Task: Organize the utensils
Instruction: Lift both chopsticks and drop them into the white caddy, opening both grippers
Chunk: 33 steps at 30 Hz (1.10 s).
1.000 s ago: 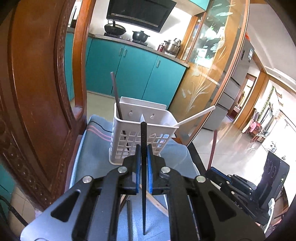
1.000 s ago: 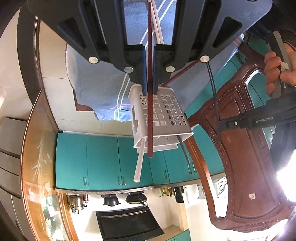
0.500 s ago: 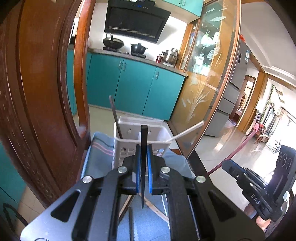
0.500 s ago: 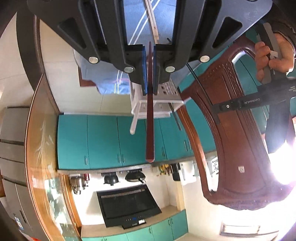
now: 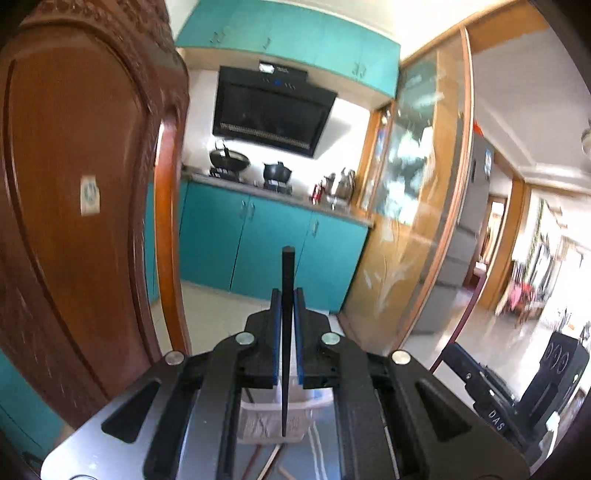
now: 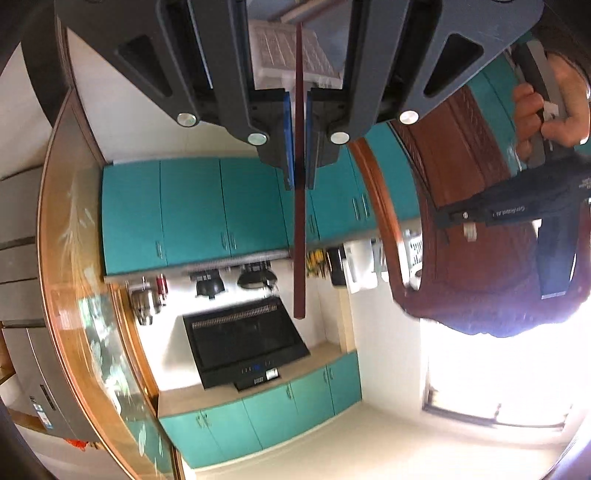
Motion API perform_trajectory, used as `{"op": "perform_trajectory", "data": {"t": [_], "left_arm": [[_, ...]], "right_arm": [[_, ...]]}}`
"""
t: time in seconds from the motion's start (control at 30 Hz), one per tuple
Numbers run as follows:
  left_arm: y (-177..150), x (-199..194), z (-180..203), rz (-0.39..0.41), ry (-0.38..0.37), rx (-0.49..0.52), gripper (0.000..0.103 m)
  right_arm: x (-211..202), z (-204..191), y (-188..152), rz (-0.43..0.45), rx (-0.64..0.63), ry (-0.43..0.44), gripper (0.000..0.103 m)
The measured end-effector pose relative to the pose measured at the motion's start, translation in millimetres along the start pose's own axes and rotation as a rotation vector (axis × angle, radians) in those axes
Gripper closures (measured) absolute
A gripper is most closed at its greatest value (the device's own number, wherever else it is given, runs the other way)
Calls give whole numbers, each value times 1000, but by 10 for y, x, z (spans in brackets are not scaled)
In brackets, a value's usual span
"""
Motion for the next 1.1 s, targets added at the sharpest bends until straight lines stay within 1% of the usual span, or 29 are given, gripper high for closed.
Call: {"op": "perform_trajectory", "data": {"t": [0.13,0.17,0.2,0.27,0.33,0.4,0.47,0.53,0.63,0.73,0.8,0.87,0.93,1.0,1.1], "left_arm": [[210,91,-129,79,41,-59,96],[223,116,-155,92,51,-63,96],[224,184,-181,110,74,-60,96],[157,350,-231,119,126,-40,96],[2,582,-293,81,158,-36,96],[-133,779,-351,41,174,-40,96],[-240,939,-388,9,182,-35,96],[-285,1000,-403,-3,181,-33,96],[-248,989,-441,-2,163,-65,96],[-163,917,-418,27,164,-51,96],[-173,933,-384,27,171,-32,96],[-225,1031,-342,3,173,-22,96],[-330,1136,-330,-28,181,-9,96],[-418,1190,-353,-46,191,2,96],[-578,1280,-392,-83,205,16,96]], "right_arm": [[236,-52,65,41,-22,-29,97],[336,-55,25,36,-22,-27,97],[414,-59,-19,30,-24,-29,97],[622,-30,-172,0,-27,-42,97],[799,25,-330,-31,-22,-56,97],[935,113,-475,-49,-16,-72,97],[1015,185,-544,-67,2,-76,97],[1050,262,-585,-78,37,-73,97],[1005,294,-488,-59,68,-68,97],[884,253,-303,-9,56,-72,97],[867,212,-169,27,37,-72,97],[908,151,-113,43,-12,-87,97],[1002,104,-160,37,-59,-96,97],[1139,78,-330,-4,-91,-98,97],[1245,122,-610,-67,-85,-98,97]]}}
Point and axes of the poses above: each gripper's, at about its wrist camera, not at the fingertips, and x roughly the way its jaws point, z to its right, y to its top, the point moved 7 cm from there along x, roughly the way its jaws point
